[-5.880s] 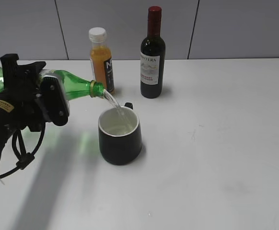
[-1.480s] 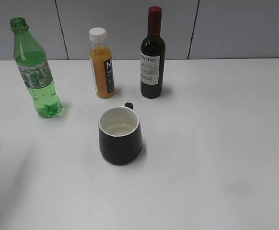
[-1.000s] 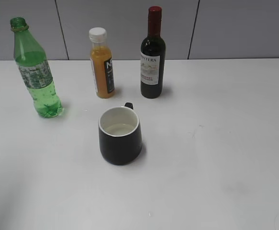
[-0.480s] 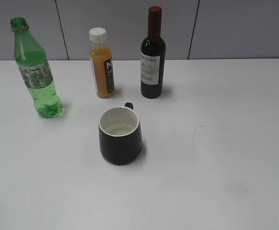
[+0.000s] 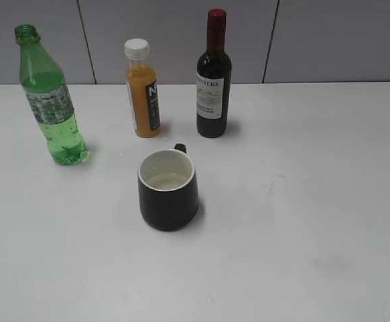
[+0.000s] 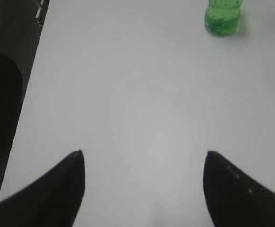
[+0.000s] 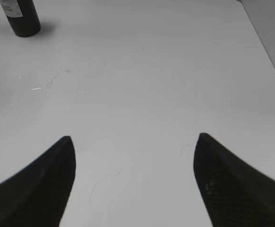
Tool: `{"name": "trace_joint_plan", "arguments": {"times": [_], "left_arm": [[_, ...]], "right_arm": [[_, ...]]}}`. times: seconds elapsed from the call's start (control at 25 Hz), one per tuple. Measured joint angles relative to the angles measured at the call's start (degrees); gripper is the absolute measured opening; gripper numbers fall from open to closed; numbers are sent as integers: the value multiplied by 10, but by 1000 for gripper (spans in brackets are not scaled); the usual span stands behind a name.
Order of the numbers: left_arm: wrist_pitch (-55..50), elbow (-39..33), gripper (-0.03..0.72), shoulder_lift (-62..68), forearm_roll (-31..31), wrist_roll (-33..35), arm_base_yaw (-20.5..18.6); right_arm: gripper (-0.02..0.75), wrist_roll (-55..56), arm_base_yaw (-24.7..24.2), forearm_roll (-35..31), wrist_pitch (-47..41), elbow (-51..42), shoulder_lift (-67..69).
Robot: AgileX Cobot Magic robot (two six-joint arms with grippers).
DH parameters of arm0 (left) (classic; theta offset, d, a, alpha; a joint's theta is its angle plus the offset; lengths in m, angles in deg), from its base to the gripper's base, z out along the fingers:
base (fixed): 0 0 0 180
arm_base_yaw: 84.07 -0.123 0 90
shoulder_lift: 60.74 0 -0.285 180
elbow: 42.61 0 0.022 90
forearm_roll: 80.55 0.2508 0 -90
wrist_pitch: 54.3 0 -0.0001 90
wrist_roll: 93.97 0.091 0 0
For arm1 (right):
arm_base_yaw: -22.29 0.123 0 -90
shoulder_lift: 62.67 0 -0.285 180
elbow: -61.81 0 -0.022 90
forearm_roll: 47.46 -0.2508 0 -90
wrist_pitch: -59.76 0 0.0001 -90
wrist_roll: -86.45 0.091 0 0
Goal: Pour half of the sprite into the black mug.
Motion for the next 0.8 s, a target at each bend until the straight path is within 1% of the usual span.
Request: {"name": "trace_joint_plan", "arguments": {"times": [0.24,0.36,0.52,0.8], "left_arm": [[58,-58,594,-93,-24,-16,0],[61,-80,594,-131,-34,-17,0],[60,-83,594,-173,-37,-18,0],[60,-83,594,-178,-39,-18,0]], "right_arm": [[590,0,0,0,0,0,0],[590,0,0,0,0,0,0],[590,0,0,0,0,0,0],[590,0,0,0,0,-1,0]]}}
